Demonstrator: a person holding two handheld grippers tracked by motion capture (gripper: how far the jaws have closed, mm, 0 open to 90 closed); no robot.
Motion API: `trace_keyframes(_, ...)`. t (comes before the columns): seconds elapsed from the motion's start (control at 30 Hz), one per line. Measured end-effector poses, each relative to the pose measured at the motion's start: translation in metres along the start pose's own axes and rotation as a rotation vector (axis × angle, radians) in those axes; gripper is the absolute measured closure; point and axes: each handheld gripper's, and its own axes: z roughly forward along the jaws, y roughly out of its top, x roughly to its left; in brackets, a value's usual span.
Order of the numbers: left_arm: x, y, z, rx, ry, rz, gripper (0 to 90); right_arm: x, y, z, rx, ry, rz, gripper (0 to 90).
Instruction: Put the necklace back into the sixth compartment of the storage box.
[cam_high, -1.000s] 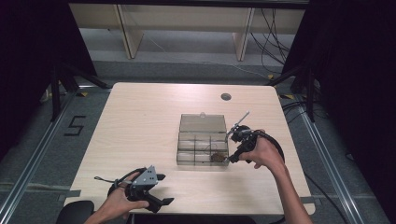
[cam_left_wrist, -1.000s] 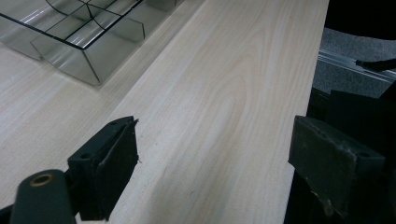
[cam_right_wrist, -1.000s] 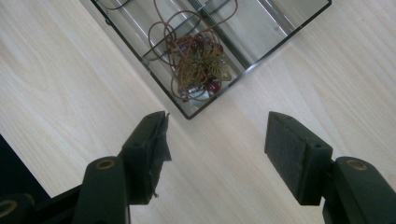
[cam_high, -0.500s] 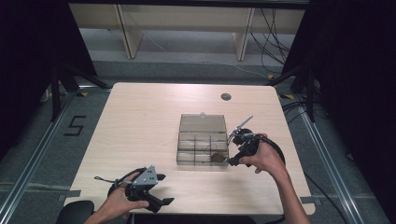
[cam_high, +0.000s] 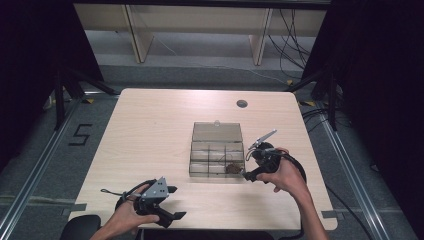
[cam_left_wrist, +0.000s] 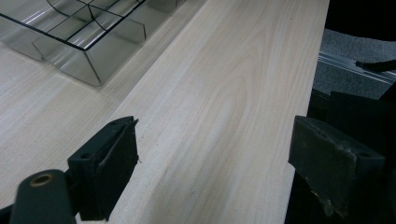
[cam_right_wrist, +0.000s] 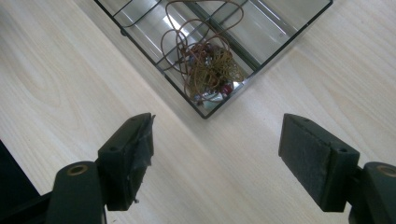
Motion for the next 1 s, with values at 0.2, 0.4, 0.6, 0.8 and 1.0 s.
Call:
trace_keyframes(0.2,0.0,0.0,0.0,-0.001,-0.002,0.004,15.1,0.007,-0.001,0.002,-0.014,-0.003,0.013,26.2)
trace_keyframes(0.4,0.002,0.0,-0.001,0.006,-0.003,0.035,15.1,0.013,-0.003,0.004,-0.036,-0.003,0.017,25.2)
trace_keyframes(0.6,0.002,0.0,0.0,0.006,-0.001,0.038,15.1,0.013,-0.01,0.008,-0.056,-0.011,0.041,25.0)
trace_keyframes(0.8,0.001,0.0,0.0,-0.002,0.003,0.001,15.1,0.009,-0.021,0.011,-0.096,0.004,0.058,23.8)
trace_keyframes(1.0,0.002,0.0,0.001,-0.002,-0.008,0.028,15.1,0.01,-0.028,0.015,-0.113,0.008,0.073,23.0)
